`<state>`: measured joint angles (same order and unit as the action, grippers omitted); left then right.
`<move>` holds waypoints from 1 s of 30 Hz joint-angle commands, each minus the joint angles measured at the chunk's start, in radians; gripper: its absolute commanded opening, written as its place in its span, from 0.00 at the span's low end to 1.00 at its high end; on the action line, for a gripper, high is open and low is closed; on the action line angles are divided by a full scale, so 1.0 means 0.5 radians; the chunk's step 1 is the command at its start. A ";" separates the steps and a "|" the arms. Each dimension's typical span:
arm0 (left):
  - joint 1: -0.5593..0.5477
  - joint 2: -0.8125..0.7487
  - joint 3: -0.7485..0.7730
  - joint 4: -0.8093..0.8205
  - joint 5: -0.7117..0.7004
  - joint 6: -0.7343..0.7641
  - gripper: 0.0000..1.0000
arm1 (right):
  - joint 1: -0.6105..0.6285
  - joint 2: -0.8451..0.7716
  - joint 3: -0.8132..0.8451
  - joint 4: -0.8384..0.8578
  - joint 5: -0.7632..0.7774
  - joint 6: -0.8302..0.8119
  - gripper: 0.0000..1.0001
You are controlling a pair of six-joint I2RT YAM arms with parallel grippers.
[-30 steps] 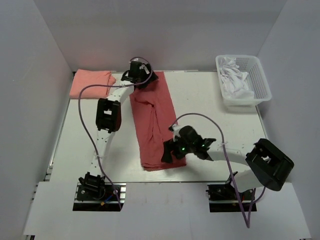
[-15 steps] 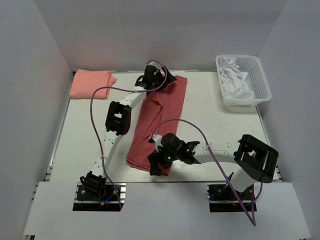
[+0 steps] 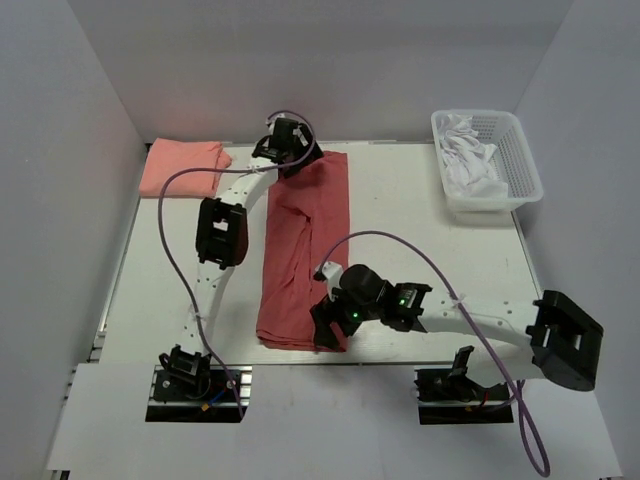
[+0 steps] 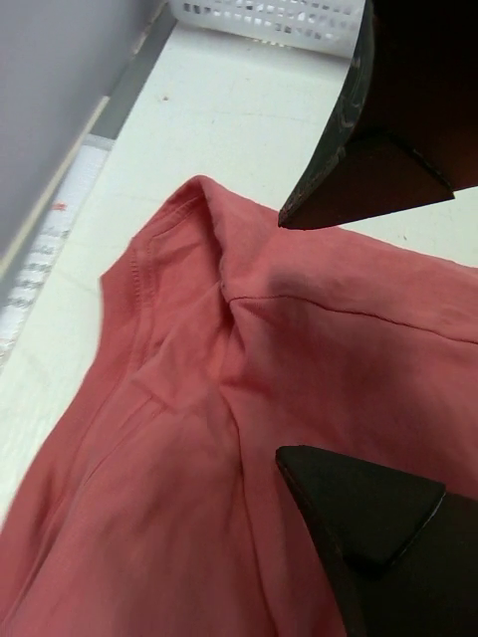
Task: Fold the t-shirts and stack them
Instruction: Rotate the tshirt 90 degrees
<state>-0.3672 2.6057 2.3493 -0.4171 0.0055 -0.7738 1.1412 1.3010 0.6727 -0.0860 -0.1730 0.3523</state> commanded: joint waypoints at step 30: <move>-0.106 -3.573 -3.980 -0.313 0.473 -0.142 0.94 | -0.052 -0.089 -0.305 0.027 0.361 0.967 0.90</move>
<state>-0.4114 0.8486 0.3985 -0.6189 0.1551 -0.8108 1.1183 1.2404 0.5327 -0.1371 0.0475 0.7856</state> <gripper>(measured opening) 0.951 0.899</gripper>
